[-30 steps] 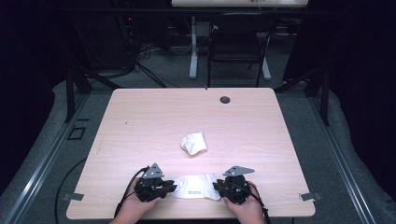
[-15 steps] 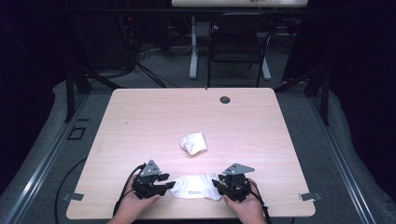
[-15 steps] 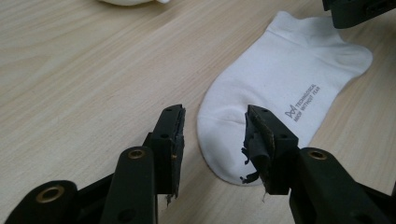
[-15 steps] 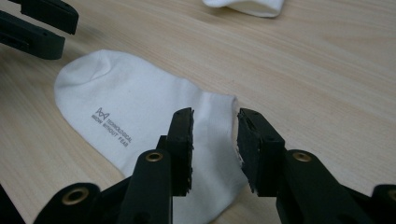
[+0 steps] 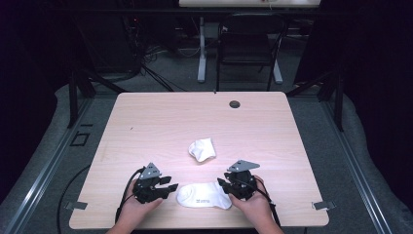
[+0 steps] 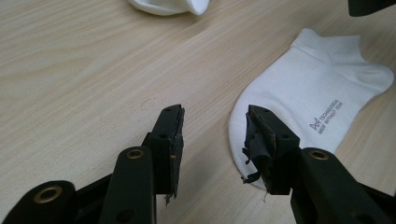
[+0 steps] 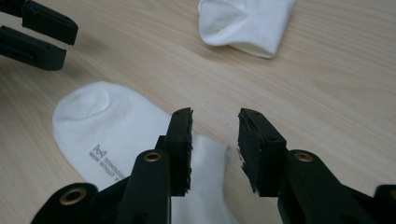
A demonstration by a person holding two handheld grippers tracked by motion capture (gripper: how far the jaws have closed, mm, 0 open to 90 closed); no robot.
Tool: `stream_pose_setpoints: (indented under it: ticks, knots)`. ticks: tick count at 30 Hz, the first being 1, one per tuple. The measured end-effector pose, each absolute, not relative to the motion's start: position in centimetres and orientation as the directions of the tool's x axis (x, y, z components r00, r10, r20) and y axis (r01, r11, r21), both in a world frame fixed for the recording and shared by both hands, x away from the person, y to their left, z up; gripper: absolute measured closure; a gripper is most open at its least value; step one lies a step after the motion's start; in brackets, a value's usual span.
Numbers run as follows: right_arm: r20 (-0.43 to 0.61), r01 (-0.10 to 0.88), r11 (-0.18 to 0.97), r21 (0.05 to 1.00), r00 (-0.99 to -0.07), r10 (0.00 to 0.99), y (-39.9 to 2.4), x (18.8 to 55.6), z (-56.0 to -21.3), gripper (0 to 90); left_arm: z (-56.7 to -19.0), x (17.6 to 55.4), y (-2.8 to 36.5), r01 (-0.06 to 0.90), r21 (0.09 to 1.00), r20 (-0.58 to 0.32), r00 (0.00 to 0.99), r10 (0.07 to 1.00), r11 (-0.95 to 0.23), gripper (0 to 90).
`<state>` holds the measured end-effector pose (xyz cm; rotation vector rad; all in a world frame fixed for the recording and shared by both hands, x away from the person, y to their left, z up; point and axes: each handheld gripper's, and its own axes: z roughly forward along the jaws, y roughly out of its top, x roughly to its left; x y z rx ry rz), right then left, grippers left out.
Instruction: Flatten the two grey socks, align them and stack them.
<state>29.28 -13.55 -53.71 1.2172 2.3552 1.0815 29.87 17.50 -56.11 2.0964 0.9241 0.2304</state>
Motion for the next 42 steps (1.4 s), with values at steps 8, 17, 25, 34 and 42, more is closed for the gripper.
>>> stream_pose_setpoints:
  ticks: [8, 17, 25, 34, 42]
  knots:
    - [0.079, 0.583, 0.375, 0.721, -0.607, 0.791, -12.1, 31.9, -52.9, 63.0, -56.1, 30.1, 18.0, 0.542, 0.749, -0.156, 0.702, 0.694, -0.380, 56.6]
    - [0.074, 0.595, 0.378, 0.709, -0.596, 0.799, -10.5, 34.6, -52.3, 63.9, -56.1, 30.5, 18.2, 0.546, 0.751, -0.164, 0.698, 0.697, -0.371, 56.6]
    - [0.049, 0.598, 0.408, 0.690, -0.601, 0.798, -8.5, 36.4, -52.6, 65.5, -56.1, 30.4, 18.1, 0.546, 0.751, -0.165, 0.700, 0.694, -0.371, 56.7]
    - [0.038, 0.609, 0.432, 0.666, -0.605, 0.795, -6.0, 38.5, -53.7, 64.7, -56.2, 30.5, 18.3, 0.554, 0.750, -0.180, 0.696, 0.695, -0.361, 56.7]
    - [0.016, 0.604, 0.447, 0.661, -0.606, 0.795, -4.1, 39.7, -54.5, 63.3, -56.2, 30.7, 18.5, 0.556, 0.750, -0.186, 0.698, 0.692, -0.359, 56.7]
